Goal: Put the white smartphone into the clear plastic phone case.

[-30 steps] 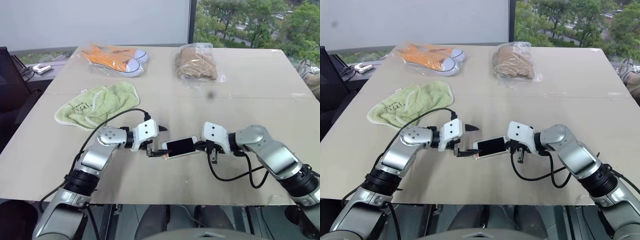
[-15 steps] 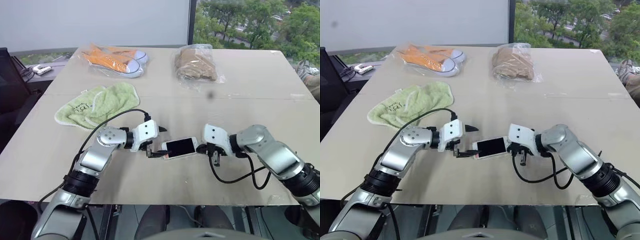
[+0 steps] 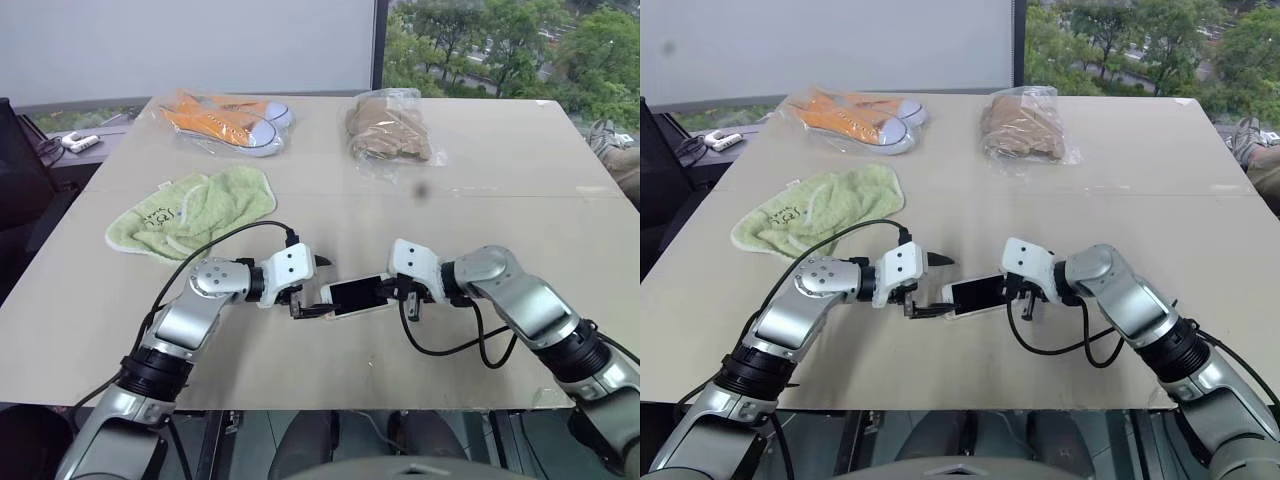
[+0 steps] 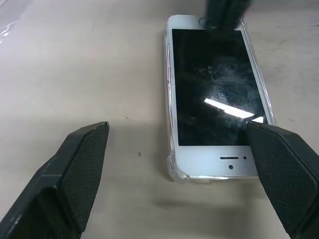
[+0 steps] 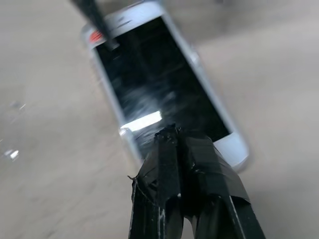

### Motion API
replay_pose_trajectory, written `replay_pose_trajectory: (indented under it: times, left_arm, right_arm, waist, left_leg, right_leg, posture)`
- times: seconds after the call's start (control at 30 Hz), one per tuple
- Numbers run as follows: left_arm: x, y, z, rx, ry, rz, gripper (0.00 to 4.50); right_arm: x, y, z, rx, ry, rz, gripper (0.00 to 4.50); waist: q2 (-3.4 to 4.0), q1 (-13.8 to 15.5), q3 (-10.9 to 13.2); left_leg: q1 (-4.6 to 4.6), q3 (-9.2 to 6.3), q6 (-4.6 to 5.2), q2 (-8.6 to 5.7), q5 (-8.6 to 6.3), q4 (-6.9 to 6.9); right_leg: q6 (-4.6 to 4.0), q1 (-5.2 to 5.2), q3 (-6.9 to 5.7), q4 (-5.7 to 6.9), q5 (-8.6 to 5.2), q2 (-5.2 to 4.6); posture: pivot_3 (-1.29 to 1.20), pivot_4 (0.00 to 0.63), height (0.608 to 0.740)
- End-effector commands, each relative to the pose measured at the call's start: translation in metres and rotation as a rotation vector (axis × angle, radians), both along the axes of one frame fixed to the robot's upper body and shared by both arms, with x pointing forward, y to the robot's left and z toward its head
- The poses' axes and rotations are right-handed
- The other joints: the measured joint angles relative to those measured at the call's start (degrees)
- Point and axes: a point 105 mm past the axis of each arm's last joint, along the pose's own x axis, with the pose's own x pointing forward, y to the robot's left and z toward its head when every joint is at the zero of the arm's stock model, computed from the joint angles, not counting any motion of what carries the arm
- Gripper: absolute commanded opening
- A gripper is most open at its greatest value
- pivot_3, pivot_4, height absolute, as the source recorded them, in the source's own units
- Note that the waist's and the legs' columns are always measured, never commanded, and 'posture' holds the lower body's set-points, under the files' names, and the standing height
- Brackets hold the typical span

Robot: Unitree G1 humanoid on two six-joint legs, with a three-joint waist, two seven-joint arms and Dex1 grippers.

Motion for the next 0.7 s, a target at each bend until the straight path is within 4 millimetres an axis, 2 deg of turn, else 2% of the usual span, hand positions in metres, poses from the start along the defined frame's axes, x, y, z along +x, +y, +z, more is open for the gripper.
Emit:
replay_pose_trajectory:
  times: [0.03, 0.27, 0.4, 0.53, 0.63, 0.7]
  left_arm:
    - [-0.001, 0.005, -0.009, 0.037, 0.019, 0.015, 4.5]
    - [-0.001, 0.006, -0.01, 0.036, 0.02, 0.018, 4.5]
    - [0.0, 0.008, -0.01, 0.039, 0.018, 0.023, 4.5]
    - [0.005, 0.008, -0.006, 0.012, 0.006, 0.039, 4.5]
    - [0.005, 0.003, 0.006, -0.071, 0.003, 0.046, 4.5]
    - [0.005, 0.003, 0.011, -0.112, 0.005, 0.055, 4.5]
  right_arm:
    - [0.0, -0.013, -0.023, -0.073, 0.062, -0.059, 0.06]
    - [0.002, -0.021, -0.031, -0.111, 0.084, -0.101, 0.06]
    - [-0.001, -0.019, -0.028, -0.091, 0.092, -0.081, 0.06]
    - [-0.009, -0.008, -0.006, 0.028, 0.087, -0.017, 0.06]
    - [-0.018, 0.0, 0.027, 0.209, 0.085, 0.02, 0.06]
    - [-0.02, 0.0, 0.04, 0.278, 0.077, 0.021, 0.06]
  waist:
    - [0.08, 0.0, 0.0]
    - [0.09, 0.0, 0.0]
    - [0.1, 0.0, 0.1]
    - [0.16, 0.1, 0.1]
    - [0.23, 0.2, 0.2]
    - [0.25, 0.1, 0.3]
  left_leg:
    - [-0.04, 0.0, 0.0, -0.01, 0.0, 0.0]
    - [-0.06, -0.01, 0.0, -0.01, 0.0, -0.1]
    - [-0.06, -0.01, 0.0, -0.01, 0.0, -0.11]
    - [-0.09, -0.02, 0.0, 0.0, 0.0, -0.14]
    - [-0.2, -0.03, 0.0, 0.0, -0.01, -0.17]
    - [-0.62, -0.03, 0.0, -0.01, 0.0, -0.15]
  right_leg:
    - [0.0, -0.04, 0.0, -0.02, 0.0, -0.02]
    - [0.0, -0.03, -0.01, -0.16, 0.0, -0.04]
    - [-0.01, -0.03, 0.0, -0.18, 0.0, -0.05]
    - [-0.01, -0.03, -0.02, -0.24, 0.0, -0.07]
    - [-0.01, -0.1, -0.03, -0.33, 0.0, -0.08]
    - [0.01, -0.47, -0.03, -0.3, 0.02, -0.08]
  posture:
    - [0.0, 0.15, 0.74]
    - [0.0, 0.15, 0.74]
    - [0.0, 0.15, 0.74]
    - [0.0, 0.15, 0.74]
    - [0.0, 0.15, 0.74]
    - [0.0, 0.15, 0.74]
